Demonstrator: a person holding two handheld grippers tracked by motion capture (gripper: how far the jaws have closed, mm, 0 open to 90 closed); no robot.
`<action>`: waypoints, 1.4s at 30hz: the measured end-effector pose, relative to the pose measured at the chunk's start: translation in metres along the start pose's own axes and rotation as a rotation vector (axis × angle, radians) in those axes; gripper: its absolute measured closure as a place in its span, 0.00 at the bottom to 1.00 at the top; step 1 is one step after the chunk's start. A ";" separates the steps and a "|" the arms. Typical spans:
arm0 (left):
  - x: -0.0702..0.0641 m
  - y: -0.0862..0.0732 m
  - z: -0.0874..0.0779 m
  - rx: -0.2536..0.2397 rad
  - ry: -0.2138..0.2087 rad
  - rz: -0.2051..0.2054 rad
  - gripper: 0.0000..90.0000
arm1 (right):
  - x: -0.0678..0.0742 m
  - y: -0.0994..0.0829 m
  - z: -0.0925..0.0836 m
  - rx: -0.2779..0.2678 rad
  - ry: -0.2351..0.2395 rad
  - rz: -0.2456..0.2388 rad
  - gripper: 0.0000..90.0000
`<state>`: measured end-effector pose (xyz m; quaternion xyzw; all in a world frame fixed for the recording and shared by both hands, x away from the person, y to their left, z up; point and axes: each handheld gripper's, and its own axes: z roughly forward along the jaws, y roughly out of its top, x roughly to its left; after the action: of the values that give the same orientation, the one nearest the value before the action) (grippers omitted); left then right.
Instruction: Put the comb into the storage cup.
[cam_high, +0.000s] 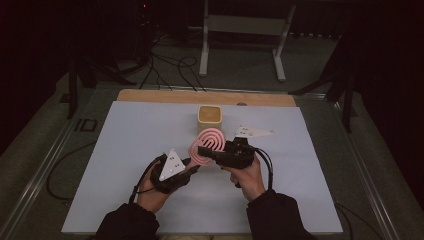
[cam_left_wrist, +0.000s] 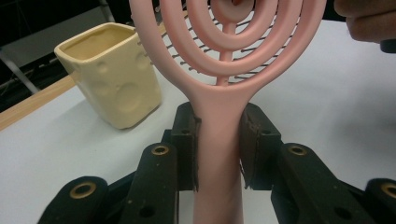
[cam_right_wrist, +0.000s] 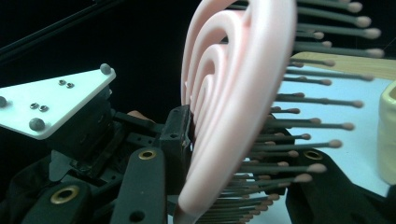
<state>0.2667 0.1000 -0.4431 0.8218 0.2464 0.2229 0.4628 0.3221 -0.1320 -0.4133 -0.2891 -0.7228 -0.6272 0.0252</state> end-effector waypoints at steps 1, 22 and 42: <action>0.000 0.000 0.000 0.000 0.000 -0.001 0.79 | 0.000 0.000 0.000 0.003 0.005 0.007 0.69; -0.001 0.000 0.000 -0.003 0.004 -0.003 0.70 | 0.004 0.000 0.003 0.019 0.022 0.020 0.71; 0.000 -0.001 -0.002 -0.047 0.091 -0.043 0.00 | 0.004 -0.001 0.004 0.017 0.017 0.028 0.71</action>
<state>0.2651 0.1018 -0.4435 0.7942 0.2795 0.2560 0.4749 0.3196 -0.1266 -0.4138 -0.2936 -0.7238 -0.6230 0.0426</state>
